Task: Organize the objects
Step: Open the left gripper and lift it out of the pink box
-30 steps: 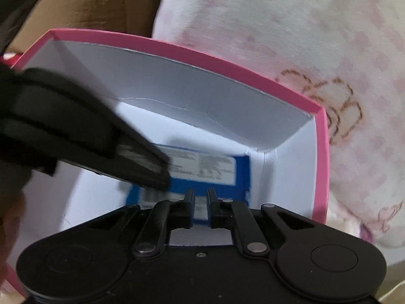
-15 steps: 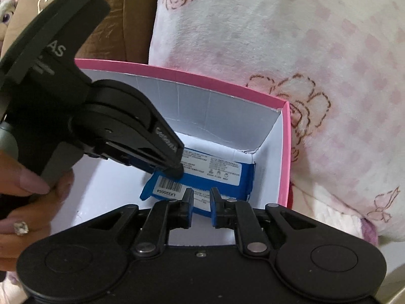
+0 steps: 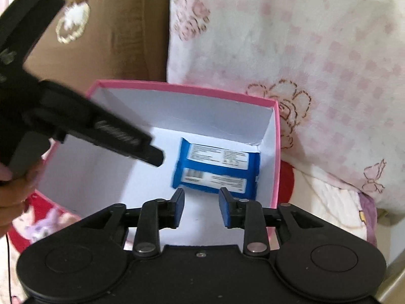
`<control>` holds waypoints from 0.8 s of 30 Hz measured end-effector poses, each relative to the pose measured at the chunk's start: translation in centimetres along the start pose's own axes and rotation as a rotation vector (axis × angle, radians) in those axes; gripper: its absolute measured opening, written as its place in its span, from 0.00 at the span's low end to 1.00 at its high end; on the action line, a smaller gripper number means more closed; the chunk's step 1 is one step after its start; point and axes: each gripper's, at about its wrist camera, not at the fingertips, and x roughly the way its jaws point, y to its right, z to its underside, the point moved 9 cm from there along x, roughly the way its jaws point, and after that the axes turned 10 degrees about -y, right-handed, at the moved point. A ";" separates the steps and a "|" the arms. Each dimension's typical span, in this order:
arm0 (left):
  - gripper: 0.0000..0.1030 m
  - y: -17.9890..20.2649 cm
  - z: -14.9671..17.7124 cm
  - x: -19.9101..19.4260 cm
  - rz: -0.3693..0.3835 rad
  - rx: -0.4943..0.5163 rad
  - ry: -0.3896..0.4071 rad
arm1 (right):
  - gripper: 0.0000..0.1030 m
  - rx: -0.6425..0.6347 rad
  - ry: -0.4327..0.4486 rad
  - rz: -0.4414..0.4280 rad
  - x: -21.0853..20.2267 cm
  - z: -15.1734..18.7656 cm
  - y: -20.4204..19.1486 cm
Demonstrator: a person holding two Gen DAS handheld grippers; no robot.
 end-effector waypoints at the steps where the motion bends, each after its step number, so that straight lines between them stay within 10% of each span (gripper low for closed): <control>1: 0.44 -0.3 0.7 -1.1 -0.013 0.012 0.001 | 0.36 0.004 0.004 -0.010 -0.4 -0.3 -0.4; 24: 0.69 -3.1 13.7 -15.2 -0.088 0.238 -0.012 | 0.71 -0.042 0.009 -0.161 -11.2 5.9 -9.6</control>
